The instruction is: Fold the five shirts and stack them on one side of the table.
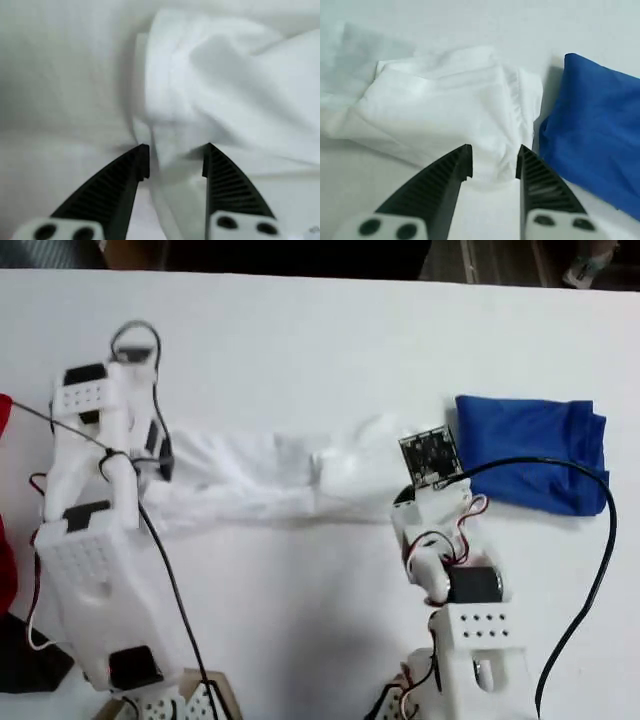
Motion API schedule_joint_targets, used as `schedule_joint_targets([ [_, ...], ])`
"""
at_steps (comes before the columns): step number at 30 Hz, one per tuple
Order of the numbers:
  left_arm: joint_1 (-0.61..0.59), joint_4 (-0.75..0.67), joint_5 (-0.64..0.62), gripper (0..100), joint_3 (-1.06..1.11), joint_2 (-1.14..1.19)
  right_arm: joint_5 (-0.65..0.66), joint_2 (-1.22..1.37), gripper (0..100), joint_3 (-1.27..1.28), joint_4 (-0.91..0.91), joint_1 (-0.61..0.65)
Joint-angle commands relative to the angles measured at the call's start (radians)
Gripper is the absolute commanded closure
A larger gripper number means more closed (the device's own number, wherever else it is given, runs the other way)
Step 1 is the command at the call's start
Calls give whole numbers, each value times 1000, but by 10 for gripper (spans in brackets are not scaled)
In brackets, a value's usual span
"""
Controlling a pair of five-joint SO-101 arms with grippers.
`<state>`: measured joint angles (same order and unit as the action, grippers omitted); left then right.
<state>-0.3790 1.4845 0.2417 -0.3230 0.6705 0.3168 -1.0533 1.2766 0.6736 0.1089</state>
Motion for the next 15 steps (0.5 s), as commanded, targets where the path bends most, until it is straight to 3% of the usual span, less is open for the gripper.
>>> schedule_joint_targets([
  [1, -68, 0, 41, 867, -38, 51, -5, -31, 840, -2, -19, 1],
  [7, -110, 60, 120, 863, -38, 49, -5, 88, 840, -52, -24, 2],
  [15, -52, 60, 133, 862, -47, 48, -3, 573, 840, -281, -28, -1],
])
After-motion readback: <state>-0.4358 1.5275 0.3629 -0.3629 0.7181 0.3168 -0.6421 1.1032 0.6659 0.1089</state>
